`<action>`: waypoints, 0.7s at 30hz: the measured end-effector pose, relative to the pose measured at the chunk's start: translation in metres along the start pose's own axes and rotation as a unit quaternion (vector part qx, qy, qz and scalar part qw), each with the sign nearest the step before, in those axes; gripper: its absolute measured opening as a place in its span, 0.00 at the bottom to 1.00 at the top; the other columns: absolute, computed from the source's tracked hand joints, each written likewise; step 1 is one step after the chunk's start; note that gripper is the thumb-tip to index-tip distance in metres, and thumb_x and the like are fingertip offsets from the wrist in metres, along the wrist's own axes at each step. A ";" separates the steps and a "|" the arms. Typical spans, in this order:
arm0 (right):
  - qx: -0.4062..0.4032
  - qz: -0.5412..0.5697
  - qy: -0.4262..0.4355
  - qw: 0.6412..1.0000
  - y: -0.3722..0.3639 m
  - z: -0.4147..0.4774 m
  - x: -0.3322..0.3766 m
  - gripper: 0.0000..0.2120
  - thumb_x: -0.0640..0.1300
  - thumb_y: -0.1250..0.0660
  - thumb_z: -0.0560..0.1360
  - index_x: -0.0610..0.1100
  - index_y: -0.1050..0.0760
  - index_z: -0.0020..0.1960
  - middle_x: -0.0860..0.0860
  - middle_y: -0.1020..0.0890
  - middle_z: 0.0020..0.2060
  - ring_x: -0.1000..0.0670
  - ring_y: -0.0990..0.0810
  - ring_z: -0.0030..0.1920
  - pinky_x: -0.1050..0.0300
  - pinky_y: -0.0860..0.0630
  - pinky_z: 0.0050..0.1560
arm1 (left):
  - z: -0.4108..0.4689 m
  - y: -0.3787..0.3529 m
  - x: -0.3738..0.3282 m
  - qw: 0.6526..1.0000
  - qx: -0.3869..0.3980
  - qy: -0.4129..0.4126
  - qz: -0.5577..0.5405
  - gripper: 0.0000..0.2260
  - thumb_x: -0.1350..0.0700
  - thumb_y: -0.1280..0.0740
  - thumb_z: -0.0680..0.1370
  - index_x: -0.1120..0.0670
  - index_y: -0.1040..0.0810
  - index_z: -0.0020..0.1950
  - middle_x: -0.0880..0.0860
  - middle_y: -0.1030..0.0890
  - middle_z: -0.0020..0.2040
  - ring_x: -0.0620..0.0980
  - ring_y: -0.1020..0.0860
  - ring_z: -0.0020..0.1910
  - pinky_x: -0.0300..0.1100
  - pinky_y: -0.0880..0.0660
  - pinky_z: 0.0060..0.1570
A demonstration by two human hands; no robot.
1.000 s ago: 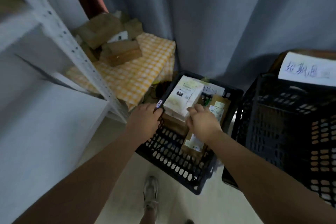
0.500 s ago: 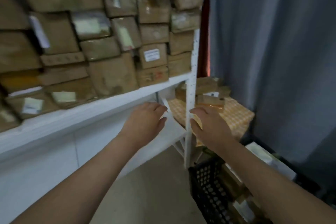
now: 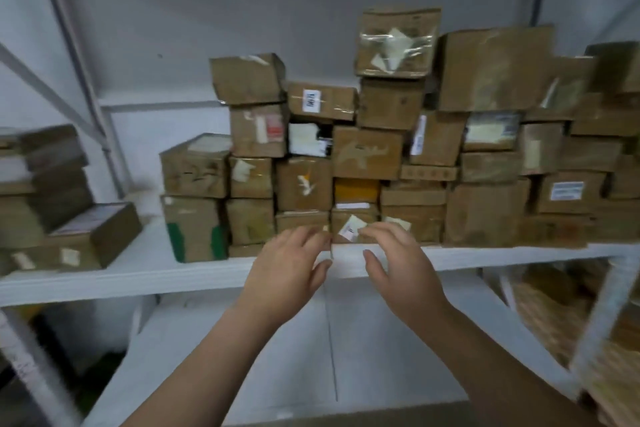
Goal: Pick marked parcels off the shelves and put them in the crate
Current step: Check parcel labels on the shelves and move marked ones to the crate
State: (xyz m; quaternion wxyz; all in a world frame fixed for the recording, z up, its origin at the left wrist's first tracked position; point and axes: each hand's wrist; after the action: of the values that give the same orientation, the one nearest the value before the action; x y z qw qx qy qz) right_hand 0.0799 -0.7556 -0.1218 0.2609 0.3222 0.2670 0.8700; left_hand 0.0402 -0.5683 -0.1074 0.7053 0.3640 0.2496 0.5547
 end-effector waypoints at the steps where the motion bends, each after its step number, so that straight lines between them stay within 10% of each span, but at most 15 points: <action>1: 0.003 0.012 0.006 1.000 -0.018 0.007 0.017 0.15 0.39 0.36 0.77 0.45 0.24 0.62 0.51 0.24 0.61 0.51 0.28 0.62 0.63 0.35 0.56 | -0.010 0.007 0.024 1.000 0.004 0.015 0.009 0.14 0.49 0.34 0.74 0.54 0.21 0.56 0.53 0.19 0.52 0.55 0.20 0.46 0.47 0.23 0.43; 4: 0.008 0.046 0.032 0.998 -0.068 0.030 0.068 0.15 0.40 0.36 0.76 0.46 0.24 0.63 0.52 0.25 0.61 0.52 0.27 0.62 0.62 0.34 0.58 | -0.036 0.031 0.094 0.998 0.002 0.051 0.027 0.18 0.47 0.41 0.74 0.54 0.21 0.57 0.54 0.20 0.54 0.55 0.20 0.48 0.46 0.23 0.44; 13: -0.003 0.019 0.042 0.999 -0.143 0.103 0.161 0.20 0.44 0.35 0.77 0.49 0.30 0.69 0.52 0.32 0.69 0.51 0.38 0.70 0.57 0.40 0.67 | -0.034 0.067 0.223 0.990 -0.047 0.080 0.104 0.37 0.51 0.22 0.65 0.53 0.33 0.71 0.62 0.30 0.68 0.61 0.26 0.62 0.52 0.26 0.58; 21: 0.030 0.032 0.004 0.999 -0.161 0.148 0.166 0.24 0.43 0.37 0.79 0.49 0.37 0.73 0.52 0.37 0.71 0.52 0.38 0.70 0.60 0.40 0.68 | 0.028 0.048 0.273 0.986 0.033 0.151 0.065 0.42 0.43 0.32 0.74 0.42 0.59 0.77 0.58 0.56 0.78 0.60 0.41 0.73 0.52 0.34 0.67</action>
State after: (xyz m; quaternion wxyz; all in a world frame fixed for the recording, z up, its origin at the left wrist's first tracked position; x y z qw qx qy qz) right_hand 0.1201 -0.4922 -0.0576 0.2216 0.3346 0.2838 0.8709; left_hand 0.1035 -0.3057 -0.0378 0.6093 0.3153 0.3469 0.6395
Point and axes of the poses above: each hand's wrist, its own z-axis towards the middle knuckle, its own y-axis out of the back of the hand, x = y × z
